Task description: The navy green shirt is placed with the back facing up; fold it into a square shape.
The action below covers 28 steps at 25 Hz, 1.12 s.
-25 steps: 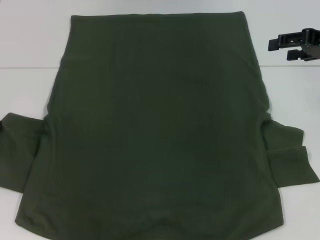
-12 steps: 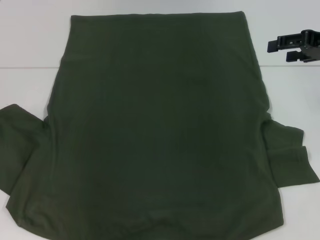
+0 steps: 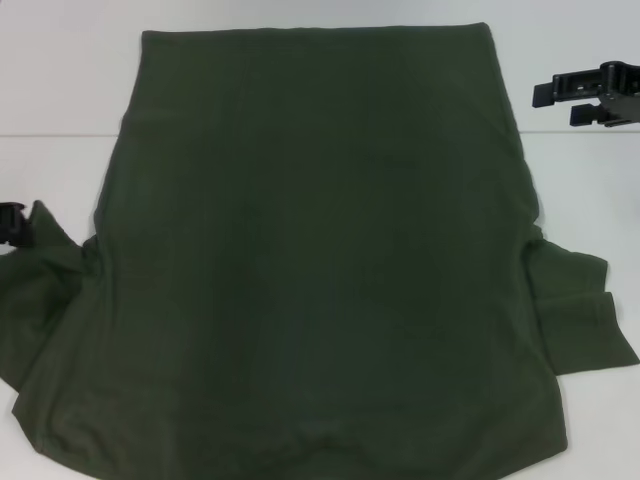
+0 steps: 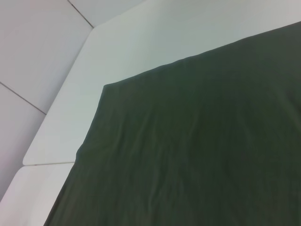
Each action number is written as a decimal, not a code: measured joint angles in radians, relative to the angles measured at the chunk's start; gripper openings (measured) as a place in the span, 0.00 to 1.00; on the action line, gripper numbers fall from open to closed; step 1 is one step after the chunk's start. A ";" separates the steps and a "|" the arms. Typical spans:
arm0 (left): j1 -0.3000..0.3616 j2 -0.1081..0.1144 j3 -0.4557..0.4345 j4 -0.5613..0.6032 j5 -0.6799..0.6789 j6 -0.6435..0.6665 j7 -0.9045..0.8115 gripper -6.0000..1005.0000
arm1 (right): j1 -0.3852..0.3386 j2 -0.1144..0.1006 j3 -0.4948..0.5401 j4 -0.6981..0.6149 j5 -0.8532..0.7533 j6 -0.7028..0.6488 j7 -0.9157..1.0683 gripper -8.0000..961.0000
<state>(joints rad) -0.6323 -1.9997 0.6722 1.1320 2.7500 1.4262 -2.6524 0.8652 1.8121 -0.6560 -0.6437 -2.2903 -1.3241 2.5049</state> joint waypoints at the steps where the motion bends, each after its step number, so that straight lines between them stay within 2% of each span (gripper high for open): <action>1: -0.004 -0.011 0.010 0.024 0.014 0.017 -0.015 0.01 | 0.000 0.000 0.000 0.000 0.000 0.000 0.000 0.86; 5: -0.030 -0.058 0.037 0.081 0.052 0.068 -0.052 0.01 | 0.001 0.002 0.000 -0.002 0.000 0.000 0.000 0.86; 10: -0.071 -0.092 0.042 0.109 0.052 0.110 -0.064 0.02 | 0.001 0.003 -0.001 -0.002 0.000 0.000 0.000 0.86; 15: -0.096 -0.116 0.053 0.153 0.050 0.150 -0.080 0.04 | -0.002 0.002 0.000 -0.001 0.000 -0.001 0.000 0.86; 20: -0.122 -0.130 0.070 0.113 0.051 0.146 -0.091 0.06 | -0.005 0.001 0.001 0.001 0.000 0.002 0.000 0.86; 28: -0.162 -0.128 0.086 -0.118 0.041 0.026 -0.066 0.08 | -0.008 0.002 0.000 0.004 0.000 0.003 -0.001 0.86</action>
<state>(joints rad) -0.7940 -2.1277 0.7585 1.0141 2.7910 1.4517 -2.7186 0.8573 1.8139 -0.6563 -0.6393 -2.2905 -1.3209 2.5043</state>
